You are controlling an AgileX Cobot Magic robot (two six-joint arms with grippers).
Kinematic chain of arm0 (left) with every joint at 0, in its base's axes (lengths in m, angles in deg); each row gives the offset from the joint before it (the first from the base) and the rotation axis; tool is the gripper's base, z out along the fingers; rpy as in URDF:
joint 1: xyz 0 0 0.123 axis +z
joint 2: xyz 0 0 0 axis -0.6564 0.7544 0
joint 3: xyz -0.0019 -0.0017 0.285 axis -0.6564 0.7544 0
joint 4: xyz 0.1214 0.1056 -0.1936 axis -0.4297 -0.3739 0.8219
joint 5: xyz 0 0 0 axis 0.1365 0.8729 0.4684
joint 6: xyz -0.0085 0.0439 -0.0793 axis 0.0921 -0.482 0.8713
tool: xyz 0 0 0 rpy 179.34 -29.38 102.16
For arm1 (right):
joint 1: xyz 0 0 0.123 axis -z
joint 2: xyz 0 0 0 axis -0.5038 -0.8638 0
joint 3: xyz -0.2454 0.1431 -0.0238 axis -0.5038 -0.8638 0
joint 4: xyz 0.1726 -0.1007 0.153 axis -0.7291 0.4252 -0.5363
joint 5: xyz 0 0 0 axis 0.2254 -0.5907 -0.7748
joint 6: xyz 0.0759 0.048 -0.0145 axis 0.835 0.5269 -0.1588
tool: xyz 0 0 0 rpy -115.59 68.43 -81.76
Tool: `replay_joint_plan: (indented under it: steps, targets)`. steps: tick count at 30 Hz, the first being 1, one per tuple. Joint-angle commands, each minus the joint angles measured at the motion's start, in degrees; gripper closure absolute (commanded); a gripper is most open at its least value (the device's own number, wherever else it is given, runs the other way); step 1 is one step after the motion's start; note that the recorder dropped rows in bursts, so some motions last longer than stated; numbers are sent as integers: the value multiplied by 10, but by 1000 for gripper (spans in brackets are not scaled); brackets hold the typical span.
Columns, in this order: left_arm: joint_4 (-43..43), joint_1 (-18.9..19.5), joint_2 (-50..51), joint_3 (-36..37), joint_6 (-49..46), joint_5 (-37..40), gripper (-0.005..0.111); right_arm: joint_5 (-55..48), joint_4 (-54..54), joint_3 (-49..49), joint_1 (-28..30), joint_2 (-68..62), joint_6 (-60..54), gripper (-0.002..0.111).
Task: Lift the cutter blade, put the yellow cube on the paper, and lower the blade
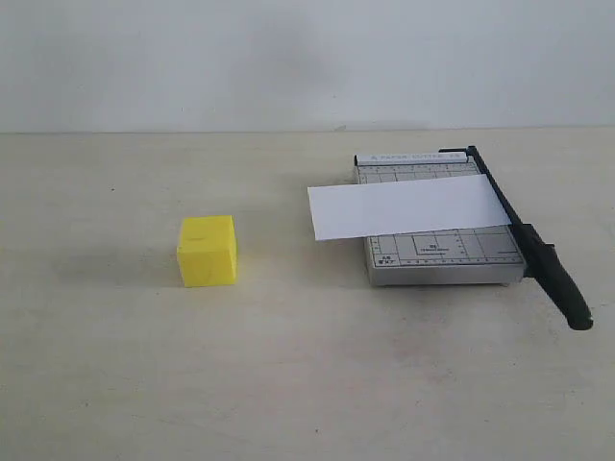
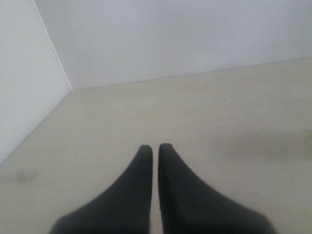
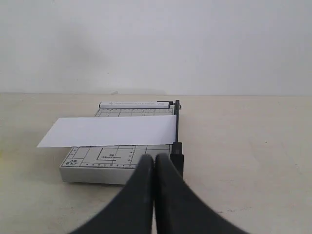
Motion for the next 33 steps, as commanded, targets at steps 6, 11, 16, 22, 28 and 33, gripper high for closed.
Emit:
replay_joint_plan:
  steps: [6, 11, 16, 22, 28, 33]
  targets:
    - [2, 1, -2, -2, 5, -8, 102, 35, 1, 0, 0, 3, 0, 108]
    - [2, 1, -2, -2, 5, -8, 102, 109, -22, 0, 0, 3, 54, 108]
    - [2, 1, -2, -2, 5, -8, 102, 109, -30, 0, 0, 3, 159, 108]
    - [2, 1, -2, -2, 5, -8, 102, 47, -30, 28, 0, 1, 181, 108]
    - [2, 1, -2, -2, 5, -8, 102, -28, -21, 99, 0, -63, 168, 94]
    - [2, 1, -2, -2, 5, -8, 102, -104, 24, 189, 0, -167, 124, 46]
